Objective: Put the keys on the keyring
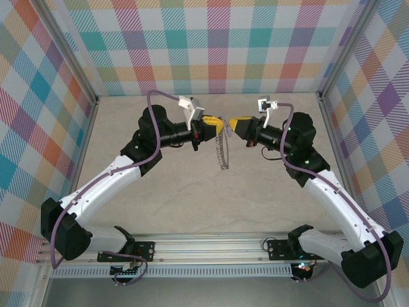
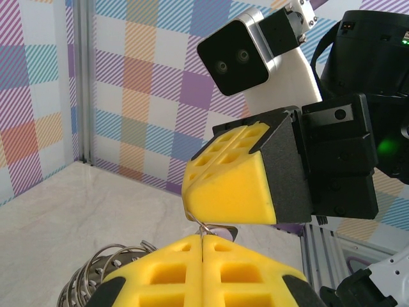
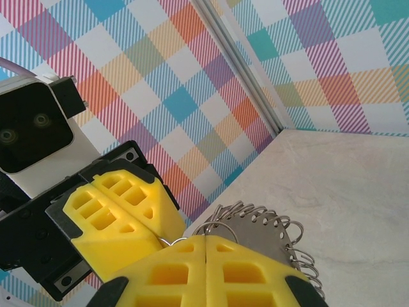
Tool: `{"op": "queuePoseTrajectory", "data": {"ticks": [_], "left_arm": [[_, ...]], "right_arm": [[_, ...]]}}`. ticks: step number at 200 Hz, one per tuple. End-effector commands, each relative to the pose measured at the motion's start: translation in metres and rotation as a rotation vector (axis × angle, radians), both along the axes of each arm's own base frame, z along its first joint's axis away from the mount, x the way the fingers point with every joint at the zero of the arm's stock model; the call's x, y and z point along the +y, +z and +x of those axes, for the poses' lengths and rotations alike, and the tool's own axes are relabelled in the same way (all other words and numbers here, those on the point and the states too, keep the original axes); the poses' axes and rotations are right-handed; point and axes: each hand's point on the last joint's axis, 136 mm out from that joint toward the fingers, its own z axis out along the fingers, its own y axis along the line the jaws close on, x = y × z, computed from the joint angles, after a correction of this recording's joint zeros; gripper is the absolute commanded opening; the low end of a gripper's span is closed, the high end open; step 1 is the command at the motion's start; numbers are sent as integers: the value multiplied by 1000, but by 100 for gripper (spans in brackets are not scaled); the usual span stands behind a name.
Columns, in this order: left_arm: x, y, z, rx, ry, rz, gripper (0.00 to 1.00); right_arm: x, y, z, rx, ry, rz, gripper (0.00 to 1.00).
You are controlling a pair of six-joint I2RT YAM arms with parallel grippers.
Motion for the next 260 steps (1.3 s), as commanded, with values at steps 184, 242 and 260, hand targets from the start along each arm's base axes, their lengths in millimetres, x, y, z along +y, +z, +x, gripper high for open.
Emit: {"op": "queuePoseTrajectory", "data": {"ticks": [184,242,260], "left_arm": [[5,31,-13,-72,-4,-72,0],[5,32,-12,-74,0,-79,0],[5,32,-13,-75,-2,-79,0]], "right_arm": [[-6,-7,-9,-10,-17,-10,0],[-3,-12,-13,12,10,1,0],[-4,-10,-13,11,1,5,0]]}}
